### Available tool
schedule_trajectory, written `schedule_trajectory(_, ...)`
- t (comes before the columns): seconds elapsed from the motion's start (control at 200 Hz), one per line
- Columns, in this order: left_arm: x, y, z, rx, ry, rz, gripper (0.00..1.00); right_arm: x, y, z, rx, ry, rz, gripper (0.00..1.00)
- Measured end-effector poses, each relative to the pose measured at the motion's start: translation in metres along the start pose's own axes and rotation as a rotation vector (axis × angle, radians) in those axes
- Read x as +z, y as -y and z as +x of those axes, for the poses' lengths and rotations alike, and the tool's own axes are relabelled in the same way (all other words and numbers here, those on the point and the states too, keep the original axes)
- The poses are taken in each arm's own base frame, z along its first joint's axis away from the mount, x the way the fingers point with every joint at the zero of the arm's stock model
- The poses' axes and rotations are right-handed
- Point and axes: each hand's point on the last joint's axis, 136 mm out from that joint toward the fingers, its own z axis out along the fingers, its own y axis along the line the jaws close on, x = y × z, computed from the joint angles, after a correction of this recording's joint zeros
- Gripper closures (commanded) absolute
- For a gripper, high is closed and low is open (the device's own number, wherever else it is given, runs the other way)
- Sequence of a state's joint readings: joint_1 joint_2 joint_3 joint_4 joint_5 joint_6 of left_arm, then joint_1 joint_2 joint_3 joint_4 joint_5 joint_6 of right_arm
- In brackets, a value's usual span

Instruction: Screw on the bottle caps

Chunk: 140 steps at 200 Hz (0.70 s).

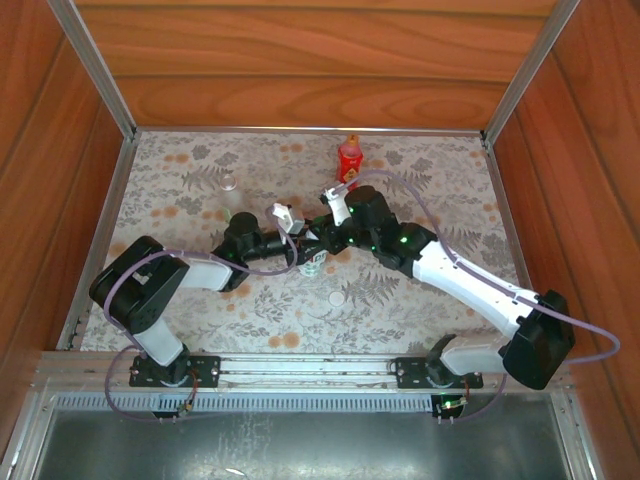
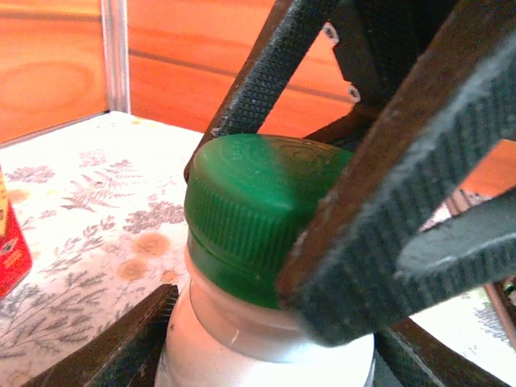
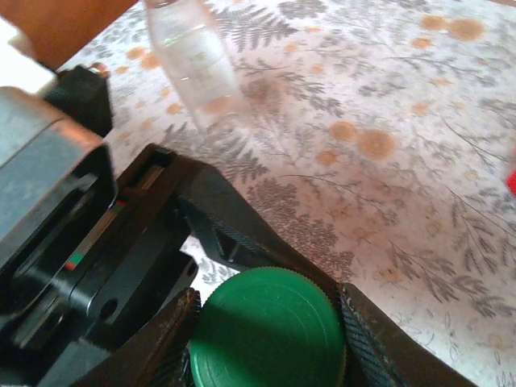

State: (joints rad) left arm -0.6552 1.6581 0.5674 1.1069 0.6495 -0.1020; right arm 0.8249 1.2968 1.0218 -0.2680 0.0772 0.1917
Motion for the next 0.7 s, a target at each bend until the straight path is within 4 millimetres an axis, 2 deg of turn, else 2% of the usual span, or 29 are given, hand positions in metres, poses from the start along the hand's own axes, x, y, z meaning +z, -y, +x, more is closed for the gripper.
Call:
schedule_trajectory(0.1,0.001,-0.004,0.0,0.02,0.001,-0.025,0.44,0.002,0.003,-0.002,0.04,0.019,0.043,0.66)
schedule_trajectory(0.225,0.0,-0.004,-0.001,0.047,0.003,-0.028,0.44,0.001,0.002,-0.004,0.028,0.025,0.038,0.46)
schedule_trajectory(0.335,-0.002,-0.001,-0.006,0.063,0.012,-0.002,0.44,-0.007,-0.001,-0.003,-0.041,0.032,0.004,0.34)
schedule_trajectory(0.43,-0.008,0.005,-0.014,0.063,0.026,0.048,0.44,-0.027,-0.013,-0.006,-0.119,0.07,-0.078,0.29)
schedule_trajectory(0.5,-0.012,0.014,-0.018,0.057,0.032,0.11,0.44,-0.05,-0.026,-0.015,-0.182,0.127,-0.156,0.26)
schedule_trajectory(0.59,-0.016,0.03,-0.02,0.04,0.028,0.207,0.44,-0.077,-0.04,-0.026,-0.255,0.197,-0.243,0.29)
schedule_trajectory(0.7,-0.022,0.049,-0.02,0.019,0.015,0.317,0.44,-0.093,-0.055,-0.027,-0.334,0.209,-0.34,0.32)
